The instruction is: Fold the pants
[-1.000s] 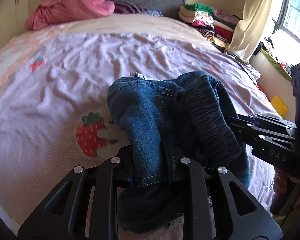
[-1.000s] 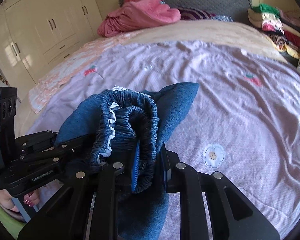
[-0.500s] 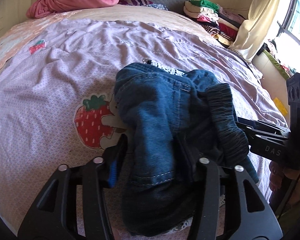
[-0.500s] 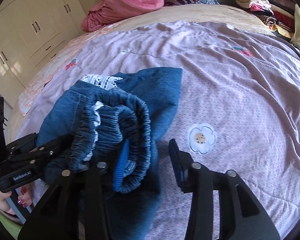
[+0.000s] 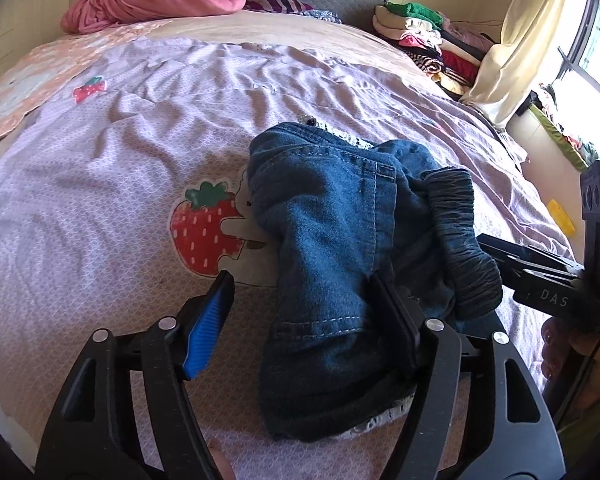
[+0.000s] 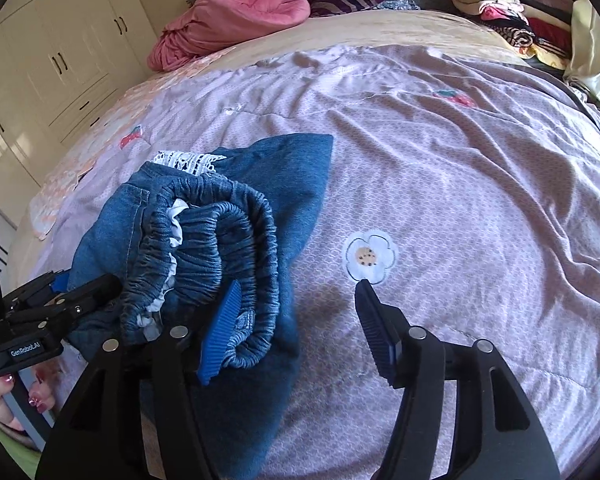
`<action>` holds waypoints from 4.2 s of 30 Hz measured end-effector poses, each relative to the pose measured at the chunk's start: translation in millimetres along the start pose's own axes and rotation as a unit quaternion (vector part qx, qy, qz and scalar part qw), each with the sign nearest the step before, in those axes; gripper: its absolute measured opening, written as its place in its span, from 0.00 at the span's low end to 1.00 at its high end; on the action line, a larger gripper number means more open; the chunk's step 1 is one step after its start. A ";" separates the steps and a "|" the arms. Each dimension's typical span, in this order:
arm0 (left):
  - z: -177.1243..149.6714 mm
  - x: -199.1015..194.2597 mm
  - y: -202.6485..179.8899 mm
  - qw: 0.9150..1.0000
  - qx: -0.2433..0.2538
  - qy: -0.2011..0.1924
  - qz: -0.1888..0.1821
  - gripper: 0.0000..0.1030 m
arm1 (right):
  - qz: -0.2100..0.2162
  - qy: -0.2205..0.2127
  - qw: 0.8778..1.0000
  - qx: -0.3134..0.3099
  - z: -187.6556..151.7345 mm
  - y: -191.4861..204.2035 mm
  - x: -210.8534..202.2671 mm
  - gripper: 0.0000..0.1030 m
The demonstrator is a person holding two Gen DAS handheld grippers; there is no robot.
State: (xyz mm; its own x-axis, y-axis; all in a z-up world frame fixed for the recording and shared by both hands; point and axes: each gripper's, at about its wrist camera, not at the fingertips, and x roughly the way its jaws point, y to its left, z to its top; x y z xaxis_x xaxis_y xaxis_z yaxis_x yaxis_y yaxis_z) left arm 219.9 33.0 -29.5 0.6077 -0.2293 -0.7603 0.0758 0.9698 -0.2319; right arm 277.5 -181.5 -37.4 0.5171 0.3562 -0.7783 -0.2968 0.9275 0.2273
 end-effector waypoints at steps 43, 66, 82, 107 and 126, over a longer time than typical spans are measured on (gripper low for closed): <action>-80.0 -114.1 -29.2 0.998 0.003 -0.055 0.035 0.91 | -0.019 -0.096 0.995 -0.024 -86.4 41.2 -137.9 0.95; -162.1 -140.0 -32.1 0.997 0.007 -0.042 0.059 0.91 | -0.036 -0.077 0.996 0.003 -171.4 49.7 -162.9 0.95; -178.9 -144.0 -41.6 0.997 0.022 -0.039 0.070 0.91 | -0.045 -0.066 0.997 0.000 -198.7 53.2 -172.9 0.96; -180.2 -146.8 -45.0 0.996 0.023 -0.038 0.071 0.91 | -0.048 -0.068 0.997 0.004 -200.8 52.9 -175.4 0.96; -180.1 -147.7 -41.1 0.997 0.015 -0.038 0.072 0.91 | -0.052 -0.071 0.996 0.003 -201.7 53.2 -177.3 0.96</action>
State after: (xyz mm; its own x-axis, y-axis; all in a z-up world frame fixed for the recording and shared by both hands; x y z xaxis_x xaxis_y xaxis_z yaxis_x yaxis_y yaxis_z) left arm -15.4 12.0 -16.9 0.6716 -0.0827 -0.7363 0.0068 0.9944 -0.1055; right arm 8.2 -218.1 -5.4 0.6527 0.2705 -0.7077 -0.2309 0.9607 0.1542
